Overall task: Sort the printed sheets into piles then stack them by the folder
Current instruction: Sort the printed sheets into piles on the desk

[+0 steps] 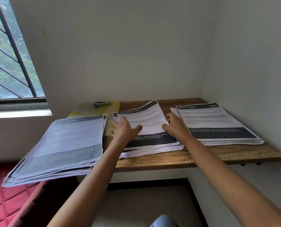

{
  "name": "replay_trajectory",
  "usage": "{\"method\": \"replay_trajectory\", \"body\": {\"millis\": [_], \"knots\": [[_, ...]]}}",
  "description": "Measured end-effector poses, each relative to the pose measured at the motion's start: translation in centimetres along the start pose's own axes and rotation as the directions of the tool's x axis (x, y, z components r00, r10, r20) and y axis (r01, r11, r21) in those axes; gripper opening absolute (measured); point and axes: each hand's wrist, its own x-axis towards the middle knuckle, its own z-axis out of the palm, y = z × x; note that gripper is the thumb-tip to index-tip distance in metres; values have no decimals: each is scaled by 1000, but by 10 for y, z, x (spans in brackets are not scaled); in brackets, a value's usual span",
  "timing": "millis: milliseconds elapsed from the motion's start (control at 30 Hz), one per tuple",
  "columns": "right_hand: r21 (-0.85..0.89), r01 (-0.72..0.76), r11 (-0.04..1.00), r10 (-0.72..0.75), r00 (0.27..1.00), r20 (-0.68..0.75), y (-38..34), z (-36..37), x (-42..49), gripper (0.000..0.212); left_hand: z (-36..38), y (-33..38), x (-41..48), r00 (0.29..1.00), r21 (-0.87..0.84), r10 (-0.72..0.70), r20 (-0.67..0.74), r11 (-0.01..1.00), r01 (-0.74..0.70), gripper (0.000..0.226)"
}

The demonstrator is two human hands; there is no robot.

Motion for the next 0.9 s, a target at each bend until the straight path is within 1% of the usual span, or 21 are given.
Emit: {"method": "replay_trajectory", "body": {"millis": [67, 167, 200, 267, 333, 400, 467, 500, 567, 667, 733, 800, 900], "knots": [[33, -25, 999, 25, 1000, 1, 3, -1, 3, 52, 0, 0, 4, 999, -39, -32, -21, 999, 31, 80], [113, -28, 993, 32, 999, -42, 4, -4, 5, 51, -3, 1, 8, 998, -90, -55, -30, 995, 52, 85], [156, -19, 988, 29, 997, -67, 5, -5, 6, 48, -4, 1, 9, 998, -137, -56, -38, 989, 50, 85], [254, 3, 967, 28, 993, -118, 6, -8, 6, 42, -7, 1, 13, 997, -283, -68, -44, 958, 53, 77], [368, 5, 930, 57, 986, -156, 6, -11, 7, 35, -12, 2, 12, 996, -439, -80, -28, 897, 60, 65], [510, -13, 860, 112, 980, -164, 7, -14, 8, 30, -16, 3, 11, 997, -552, -68, -43, 833, 33, 59], [623, -6, 783, 148, 973, -176, 4, -18, 9, 29, -23, 6, 9, 992, -602, -23, -121, 797, -55, 65], [656, 20, 754, 146, 969, -198, 2, -20, 9, 27, -27, 9, 9, 986, -599, 12, -168, 793, -111, 69], [684, 103, 722, 111, 959, -261, -4, -25, 10, 24, -39, 16, 10, 964, -557, 90, -249, 801, -219, 67], [666, 208, 716, 22, 948, -319, -15, -32, 11, 22, -58, 24, 15, 928, -450, 213, -307, 826, -339, 50], [665, 245, 706, -40, 950, -309, -19, -35, 12, 24, -67, 25, 19, 915, -411, 267, -304, 829, -378, 33], [666, 265, 698, -111, 958, -266, -19, -38, 12, 23, -72, 26, 21, 896, -423, 296, -331, 802, -421, 20], [660, 248, 709, -153, 968, -198, -24, -41, 11, 29, -77, 30, 21, 854, -432, 313, -416, 758, -489, 18]]}}
